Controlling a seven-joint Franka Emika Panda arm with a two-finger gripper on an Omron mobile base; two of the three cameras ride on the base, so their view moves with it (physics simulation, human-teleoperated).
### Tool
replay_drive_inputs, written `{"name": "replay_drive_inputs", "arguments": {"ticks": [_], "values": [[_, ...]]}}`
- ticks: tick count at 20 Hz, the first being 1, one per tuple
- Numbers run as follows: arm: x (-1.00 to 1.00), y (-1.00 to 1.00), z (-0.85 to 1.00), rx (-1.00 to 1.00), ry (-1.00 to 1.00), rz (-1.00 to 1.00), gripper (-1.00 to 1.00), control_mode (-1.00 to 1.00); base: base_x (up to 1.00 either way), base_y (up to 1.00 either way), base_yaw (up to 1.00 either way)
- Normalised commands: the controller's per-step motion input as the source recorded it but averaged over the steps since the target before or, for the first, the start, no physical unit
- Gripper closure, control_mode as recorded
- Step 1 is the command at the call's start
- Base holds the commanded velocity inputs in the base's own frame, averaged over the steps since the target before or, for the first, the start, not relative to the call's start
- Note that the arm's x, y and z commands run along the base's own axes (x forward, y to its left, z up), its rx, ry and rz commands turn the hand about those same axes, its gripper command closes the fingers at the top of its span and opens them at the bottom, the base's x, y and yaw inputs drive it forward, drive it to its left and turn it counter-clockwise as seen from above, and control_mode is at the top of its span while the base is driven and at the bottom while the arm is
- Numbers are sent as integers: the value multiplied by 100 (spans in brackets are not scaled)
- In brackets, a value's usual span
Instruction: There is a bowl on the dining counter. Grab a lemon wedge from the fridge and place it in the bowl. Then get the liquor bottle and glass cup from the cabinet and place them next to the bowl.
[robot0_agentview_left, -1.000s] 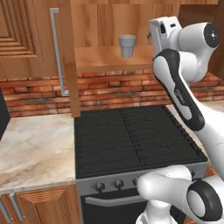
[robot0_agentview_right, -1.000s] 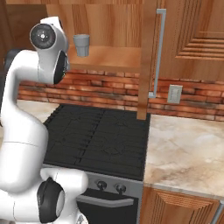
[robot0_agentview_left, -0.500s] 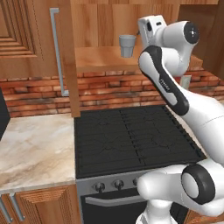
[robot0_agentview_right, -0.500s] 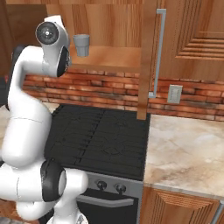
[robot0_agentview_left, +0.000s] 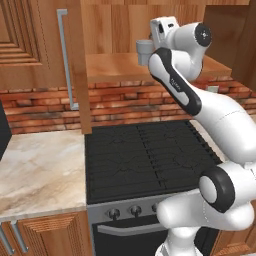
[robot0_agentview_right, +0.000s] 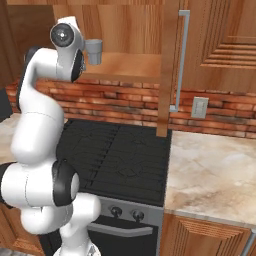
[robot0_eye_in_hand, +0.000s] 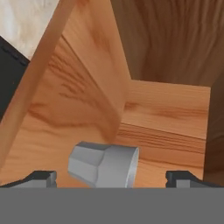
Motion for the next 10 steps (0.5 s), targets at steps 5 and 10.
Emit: {"name": "replay_drive_inputs", "arguments": {"ticks": [5, 10], "values": [[40, 0, 0, 0, 0, 0, -100, -100, 0, 0, 0], [31, 0, -5, 0, 0, 0, -100, -100, 0, 0, 0]]}}
